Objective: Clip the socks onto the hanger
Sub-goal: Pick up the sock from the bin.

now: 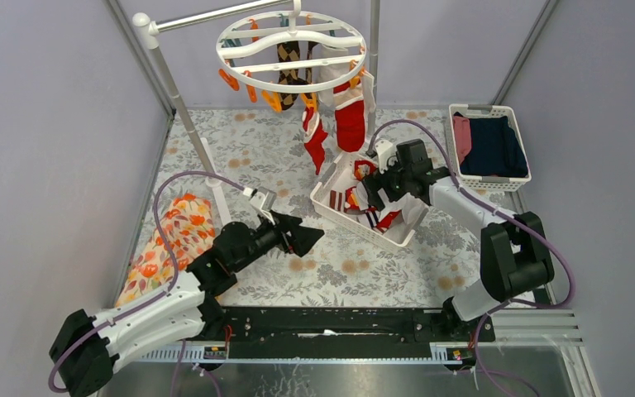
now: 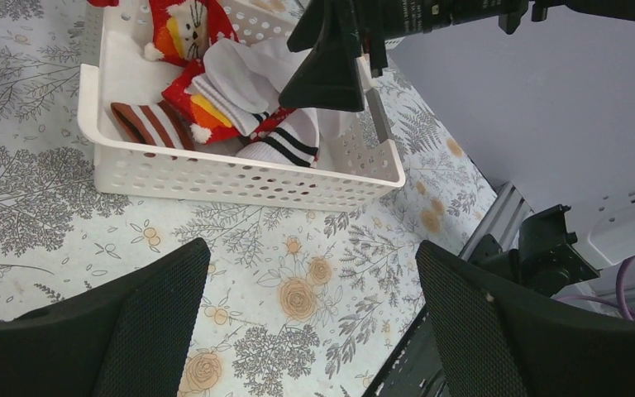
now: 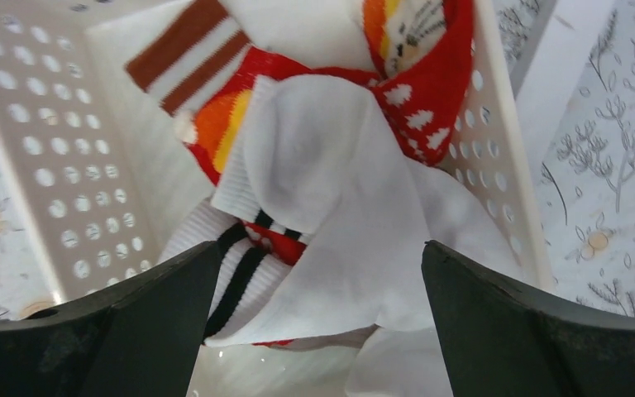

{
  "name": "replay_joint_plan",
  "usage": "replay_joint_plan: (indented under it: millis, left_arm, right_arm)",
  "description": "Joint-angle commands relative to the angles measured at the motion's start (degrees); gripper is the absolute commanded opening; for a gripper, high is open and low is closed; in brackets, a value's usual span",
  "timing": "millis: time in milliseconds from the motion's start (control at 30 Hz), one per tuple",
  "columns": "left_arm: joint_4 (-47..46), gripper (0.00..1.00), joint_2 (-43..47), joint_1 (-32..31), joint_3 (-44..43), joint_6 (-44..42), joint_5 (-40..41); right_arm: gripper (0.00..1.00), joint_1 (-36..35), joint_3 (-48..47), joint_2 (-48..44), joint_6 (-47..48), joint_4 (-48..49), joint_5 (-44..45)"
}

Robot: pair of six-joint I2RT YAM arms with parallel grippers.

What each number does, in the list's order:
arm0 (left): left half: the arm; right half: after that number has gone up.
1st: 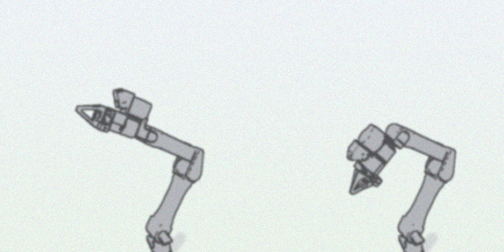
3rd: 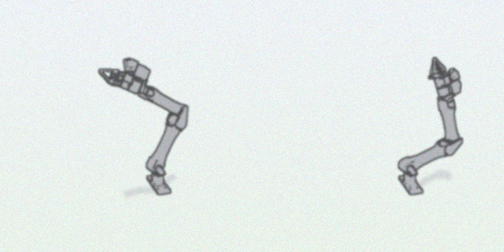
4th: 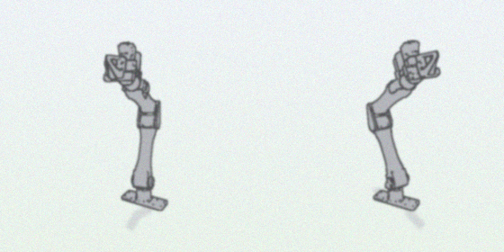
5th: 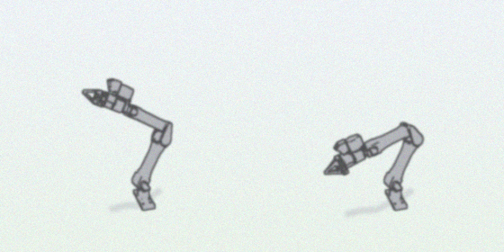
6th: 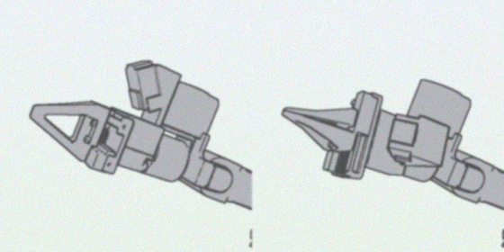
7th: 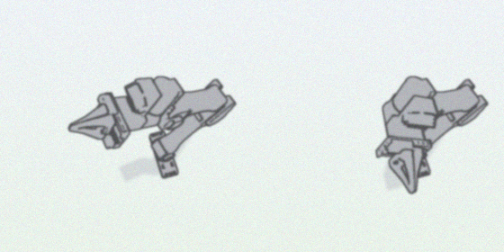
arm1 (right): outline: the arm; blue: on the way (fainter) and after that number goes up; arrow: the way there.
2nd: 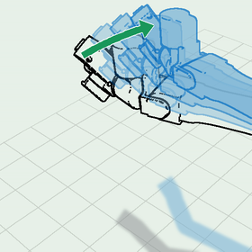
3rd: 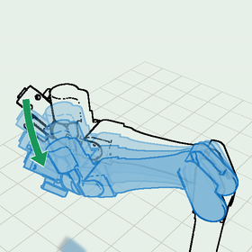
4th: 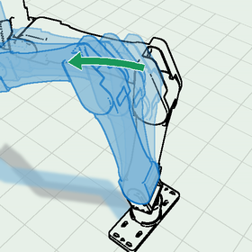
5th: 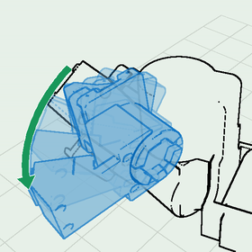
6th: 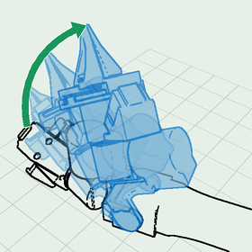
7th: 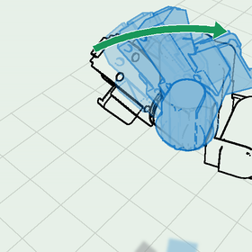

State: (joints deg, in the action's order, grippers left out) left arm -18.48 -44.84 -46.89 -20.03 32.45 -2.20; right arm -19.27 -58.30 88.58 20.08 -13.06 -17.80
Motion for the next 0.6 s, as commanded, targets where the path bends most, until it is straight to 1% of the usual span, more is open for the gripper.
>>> replay_joint_plan:
  millis: [0,33,100,133,233,333,433,567]
  left_arm:
    - [-4.05,0.99,1.41,-0.21,1.62,-0.10,2.02]
    - [-4.17,0.99,1.41,-0.19,1.83,0.10,2.02]
    - [-4.28,0.99,1.41,-0.21,2.01,0.52,1.98]
    - [-4.22,0.99,1.53,-0.22,2.08,0.73,1.96]
    - [-4.14,0.99,2.35,-0.17,2.44,1.51,1.51]
    - [-4.35,0.99,3.47,-0.16,3.33,2.23,1.45]
    - [-5.70,0.99,4.07,-0.18,4.27,2.90,0.56]
    - [-9.84,0.98,3.27,-0.22,5.40,3.32,-2.47]
  right_arm:
    - [1.00,-0.89,-0.88,1.75,-3.18,-0.25,11.75]
    - [0.95,-0.97,-0.85,2.09,-3.60,-0.22,11.67]
    - [0.75,-1.30,-1.34,3.10,-4.31,-1.30,12.18]
    - [0.70,-1.64,-1.60,3.63,-4.57,-1.90,12.58]
    - [0.59,-2.68,-0.93,4.06,-5.12,-2.47,13.85]
    - [0.43,-2.96,-0.45,3.95,-5.72,-2.82,14.21]
    - [0.23,-2.97,-0.34,3.32,-6.12,-3.25,13.35]
    - [0.03,-2.86,-0.77,1.02,-6.98,-3.11,9.90]
